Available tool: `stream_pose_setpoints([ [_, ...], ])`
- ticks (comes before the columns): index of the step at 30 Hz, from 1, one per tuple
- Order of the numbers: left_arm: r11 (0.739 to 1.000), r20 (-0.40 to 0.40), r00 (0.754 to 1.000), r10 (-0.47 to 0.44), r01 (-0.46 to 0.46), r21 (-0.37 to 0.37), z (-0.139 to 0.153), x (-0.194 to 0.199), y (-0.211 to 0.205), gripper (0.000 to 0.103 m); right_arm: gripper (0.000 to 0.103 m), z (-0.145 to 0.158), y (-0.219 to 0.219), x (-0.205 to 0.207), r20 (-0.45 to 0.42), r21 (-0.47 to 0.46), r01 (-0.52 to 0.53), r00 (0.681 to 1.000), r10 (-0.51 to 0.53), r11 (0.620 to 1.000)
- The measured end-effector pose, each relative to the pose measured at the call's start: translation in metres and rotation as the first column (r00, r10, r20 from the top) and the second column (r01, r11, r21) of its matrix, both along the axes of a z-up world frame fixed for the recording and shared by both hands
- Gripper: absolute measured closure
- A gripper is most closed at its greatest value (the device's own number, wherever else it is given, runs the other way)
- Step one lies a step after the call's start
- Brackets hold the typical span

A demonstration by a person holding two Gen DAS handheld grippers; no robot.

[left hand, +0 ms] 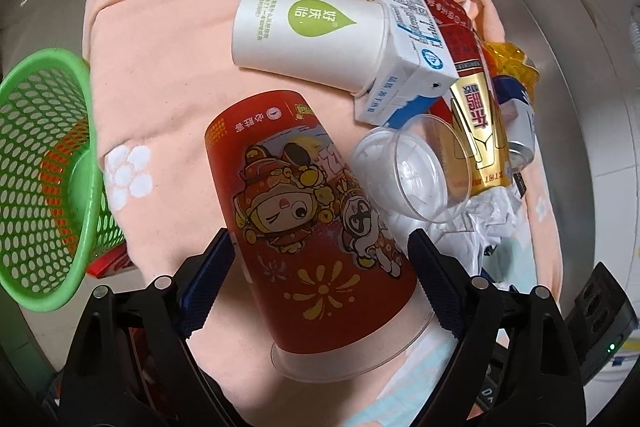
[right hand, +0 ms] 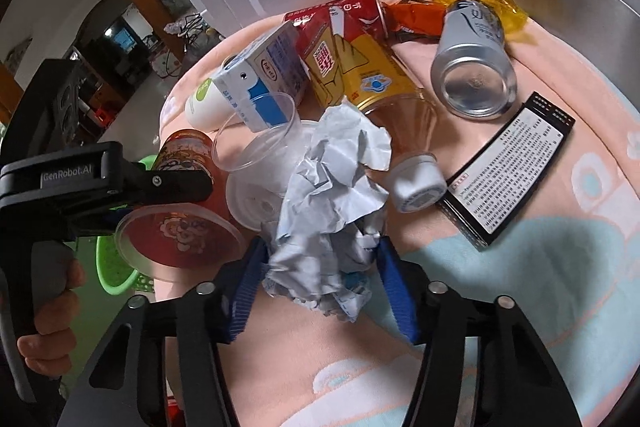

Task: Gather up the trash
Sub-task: 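Grasp the red paper cup with the left gripper while the right gripper grasps the crumpled foil paper, then carry the cup and foil over the green basket and open both grippers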

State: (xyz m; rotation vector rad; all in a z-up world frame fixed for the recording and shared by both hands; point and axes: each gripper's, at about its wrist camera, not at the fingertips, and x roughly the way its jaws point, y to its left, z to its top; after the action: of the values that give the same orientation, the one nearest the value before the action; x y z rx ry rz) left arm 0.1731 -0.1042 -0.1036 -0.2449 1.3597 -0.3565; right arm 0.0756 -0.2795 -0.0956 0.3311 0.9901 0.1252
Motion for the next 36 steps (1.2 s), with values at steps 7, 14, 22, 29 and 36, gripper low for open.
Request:
stream_pose_setpoints([
  [7,0.999,0.027,0.999,-0.029,0.029,-0.018,0.008,-0.007,0.003,0.025,0.059,0.004,-0.005,-0.006,0.014,0.004,0.012,1.000,-0.012,1.000],
  [14,0.999,0.039,0.998,-0.044,0.045,-0.020,0.011,-0.011,0.005,0.027,0.031,-0.006,-0.009,0.003,-0.013,-0.005,0.042,0.999,-0.042,0.999],
  [22,0.997,0.046,0.997,-0.061,0.063,-0.033,0.016,-0.017,0.011,0.030,0.051,-0.011,-0.005,0.004,-0.013,0.074,0.013,1.000,-0.012,0.997],
  [29,0.996,0.054,0.997,-0.052,0.055,-0.065,0.024,-0.024,0.027,0.031,0.066,0.008,0.001,-0.019,0.025,0.071,0.000,1.000,-0.002,0.997],
  [36,0.995,0.083,0.996,-0.036,0.043,-0.086,0.039,-0.032,0.052,0.031,0.068,0.030,0.008,-0.046,0.081,0.085,-0.002,0.997,-0.005,0.996],
])
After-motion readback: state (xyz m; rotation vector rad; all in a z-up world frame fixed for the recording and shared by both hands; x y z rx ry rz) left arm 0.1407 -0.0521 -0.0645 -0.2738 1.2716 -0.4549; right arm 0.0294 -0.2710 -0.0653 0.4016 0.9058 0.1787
